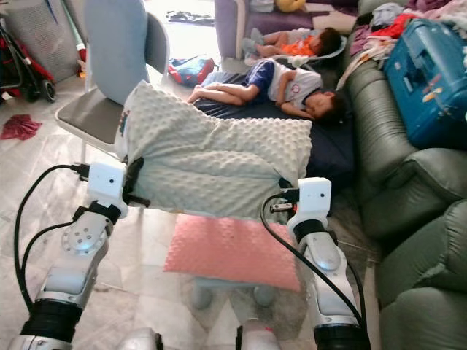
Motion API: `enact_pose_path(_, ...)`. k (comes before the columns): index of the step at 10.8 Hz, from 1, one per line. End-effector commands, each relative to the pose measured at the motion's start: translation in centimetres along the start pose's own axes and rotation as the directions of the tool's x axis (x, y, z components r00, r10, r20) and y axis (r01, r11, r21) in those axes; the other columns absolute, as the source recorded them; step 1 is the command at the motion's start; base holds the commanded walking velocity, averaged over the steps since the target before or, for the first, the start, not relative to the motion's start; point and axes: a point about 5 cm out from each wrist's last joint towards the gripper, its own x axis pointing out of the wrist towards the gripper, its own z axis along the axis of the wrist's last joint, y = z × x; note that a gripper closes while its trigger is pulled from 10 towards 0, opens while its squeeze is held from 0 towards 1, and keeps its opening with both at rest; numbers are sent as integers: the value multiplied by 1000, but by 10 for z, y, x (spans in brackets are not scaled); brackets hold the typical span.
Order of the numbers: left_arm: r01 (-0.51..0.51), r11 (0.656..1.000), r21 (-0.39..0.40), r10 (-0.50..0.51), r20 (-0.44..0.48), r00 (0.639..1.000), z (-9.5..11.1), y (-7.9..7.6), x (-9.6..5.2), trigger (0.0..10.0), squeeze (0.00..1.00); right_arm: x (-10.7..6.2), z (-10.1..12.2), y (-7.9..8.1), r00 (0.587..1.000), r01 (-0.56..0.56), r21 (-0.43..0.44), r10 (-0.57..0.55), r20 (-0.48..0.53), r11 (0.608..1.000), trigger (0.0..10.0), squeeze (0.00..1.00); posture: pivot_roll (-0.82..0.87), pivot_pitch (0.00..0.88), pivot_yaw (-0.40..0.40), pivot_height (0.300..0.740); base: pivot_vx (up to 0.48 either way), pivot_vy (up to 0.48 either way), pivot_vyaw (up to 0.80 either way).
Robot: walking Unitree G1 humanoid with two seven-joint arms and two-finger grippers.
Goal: Move the pillow to the sofa
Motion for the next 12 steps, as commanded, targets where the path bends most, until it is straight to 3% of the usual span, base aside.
enact_pose_path(1,10,1000,0,-10,7,1000,3,0,1,10000,0,1,4,-2,1000,11,0,-11,11,1000,10000,0,-96,71,-34,740,0,0,0)
enact_pose_path(2,14,1000,-5,-14,7,1000,3,-1,1,10000,0,1,2,-2,1000,13,2,-13,-4,1000,10000,0,-97,71,-35,740,0,0,0)
enact_pose_path(12,32,999,-33,-33,-7,999,2,-8,3,10000,0,3,0,-6,1000,19,-5,-19,-23,1000,10000,0,-102,76,-44,740,-309,0,-772)
